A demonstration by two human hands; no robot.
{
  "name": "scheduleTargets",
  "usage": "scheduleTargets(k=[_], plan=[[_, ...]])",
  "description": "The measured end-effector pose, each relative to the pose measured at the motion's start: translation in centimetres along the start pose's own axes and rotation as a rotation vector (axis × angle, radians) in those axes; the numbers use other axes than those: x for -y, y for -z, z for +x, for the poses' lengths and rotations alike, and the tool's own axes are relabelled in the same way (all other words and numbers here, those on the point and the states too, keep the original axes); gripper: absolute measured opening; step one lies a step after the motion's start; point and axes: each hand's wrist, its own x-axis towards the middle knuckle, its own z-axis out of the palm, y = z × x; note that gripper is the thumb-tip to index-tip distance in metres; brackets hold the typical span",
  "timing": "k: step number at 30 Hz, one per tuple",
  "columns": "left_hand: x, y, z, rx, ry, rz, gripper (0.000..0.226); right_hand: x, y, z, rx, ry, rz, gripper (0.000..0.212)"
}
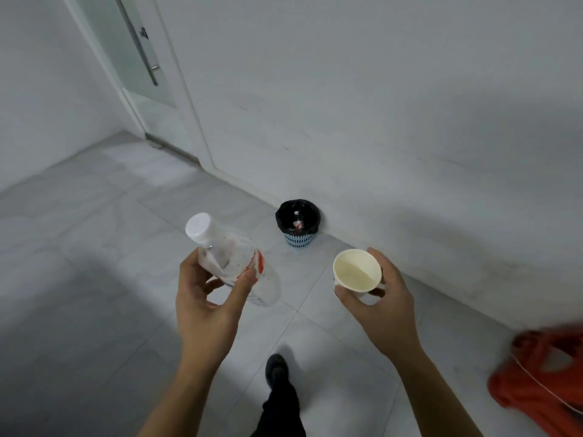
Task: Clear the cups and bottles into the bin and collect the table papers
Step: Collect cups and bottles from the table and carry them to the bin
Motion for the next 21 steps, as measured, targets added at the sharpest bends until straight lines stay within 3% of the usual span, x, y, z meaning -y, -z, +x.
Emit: scheduleTargets(k=[7, 13, 21], plan=[[6.1, -9.2, 17.5, 0.002, 0.055, -0.014, 0.065, -3.1, -6.9, 19.3, 0.02, -0.008, -0.039, 0.079], [7.1, -17.3, 33.0, 0.089, 0.034, 0.044, 0.065, -2.6, -10.8, 34.5, 0.015, -0.019, -0.056, 0.082], [11.8, -26.9, 43.8, 0.091, 0.148, 0.092, 0.062, -7.5, -14.1, 48.0, 0.052, -0.147, -0.019, 0.083]])
